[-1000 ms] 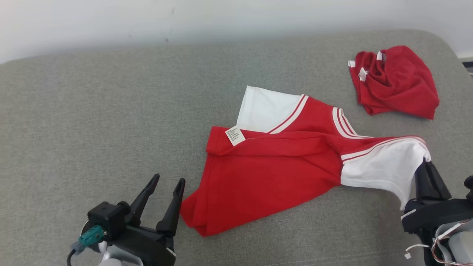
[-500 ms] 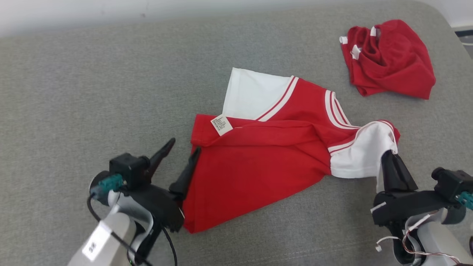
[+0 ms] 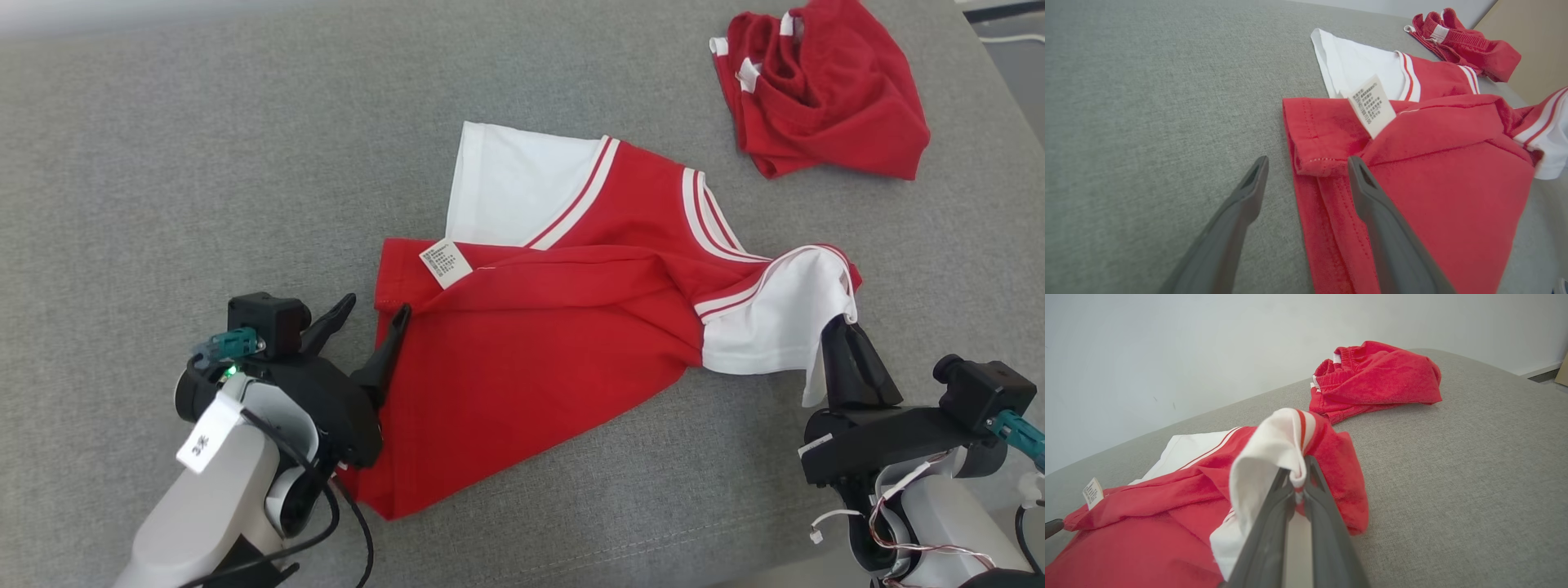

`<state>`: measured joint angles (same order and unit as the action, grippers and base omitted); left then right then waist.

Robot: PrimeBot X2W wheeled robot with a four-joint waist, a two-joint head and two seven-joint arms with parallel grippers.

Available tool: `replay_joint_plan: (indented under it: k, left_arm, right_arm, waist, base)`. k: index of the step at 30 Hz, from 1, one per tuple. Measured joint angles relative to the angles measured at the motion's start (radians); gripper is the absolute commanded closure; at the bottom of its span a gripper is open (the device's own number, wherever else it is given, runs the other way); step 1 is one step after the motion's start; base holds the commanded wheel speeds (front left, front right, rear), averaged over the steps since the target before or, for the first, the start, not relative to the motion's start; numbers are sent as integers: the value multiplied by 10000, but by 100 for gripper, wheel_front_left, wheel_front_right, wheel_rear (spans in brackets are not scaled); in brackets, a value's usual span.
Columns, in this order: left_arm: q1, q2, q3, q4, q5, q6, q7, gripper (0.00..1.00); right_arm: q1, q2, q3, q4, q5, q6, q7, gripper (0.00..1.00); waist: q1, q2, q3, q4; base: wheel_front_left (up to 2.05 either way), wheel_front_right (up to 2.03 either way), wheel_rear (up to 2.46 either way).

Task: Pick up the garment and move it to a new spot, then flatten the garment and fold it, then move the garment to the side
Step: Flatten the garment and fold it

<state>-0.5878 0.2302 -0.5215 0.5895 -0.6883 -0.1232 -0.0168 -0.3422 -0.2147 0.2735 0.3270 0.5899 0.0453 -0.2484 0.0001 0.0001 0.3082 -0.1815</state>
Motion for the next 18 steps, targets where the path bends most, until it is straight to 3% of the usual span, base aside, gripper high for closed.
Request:
replay_joint_plan:
  k: [7, 8, 10, 13, 15, 16, 17, 18]
  left_arm:
    - [-321, -107, -94, 593, -104, -4, 150, 0]
    - [-373, -109, -113, 669, -144, -6, 150, 9]
    - [-464, -111, -148, 771, -144, -8, 148, 42]
    - [-503, -155, -268, 867, -150, -13, 140, 65]
    - [-515, -163, -339, 874, -173, -13, 140, 90]
    - [-541, -186, -433, 888, -291, -13, 140, 94]
    - [-583, -199, -525, 907, -431, -13, 142, 91]
    - [-617, -203, -625, 905, -470, -13, 144, 81]
  right_arm:
    - [-12, 35, -59, 63, -107, 33, -8, 100]
    - [-16, 44, -63, 79, -109, 33, -8, 100]
    - [-18, 67, -73, 115, -111, 40, -10, 100]
    - [-21, 84, -104, 194, -144, 69, -10, 100]
    - [-25, 92, -121, 228, -182, 77, -10, 100]
    - [-34, 96, -136, 290, -192, 77, -10, 100]
    - [-34, 98, -157, 328, -192, 77, -10, 100]
    - [-34, 100, -165, 341, -194, 79, -10, 100]
  waist:
    - [0, 0, 115, -83]
    - [0, 0, 116, -82]
    - [0, 0, 111, -77]
    - [0, 0, 86, -55]
    - [0, 0, 74, -46]
    - [0, 0, 57, -36]
    - [0, 0, 33, -21]
    - [0, 0, 7, -6]
  base:
    - [0, 0, 0]
    - [0, 0, 0]
    - [0, 0, 0]
    - [0, 0, 0]
    - [0, 0, 0]
    - [0, 0, 0]
    - [0, 0, 0]
    - [0, 0, 0]
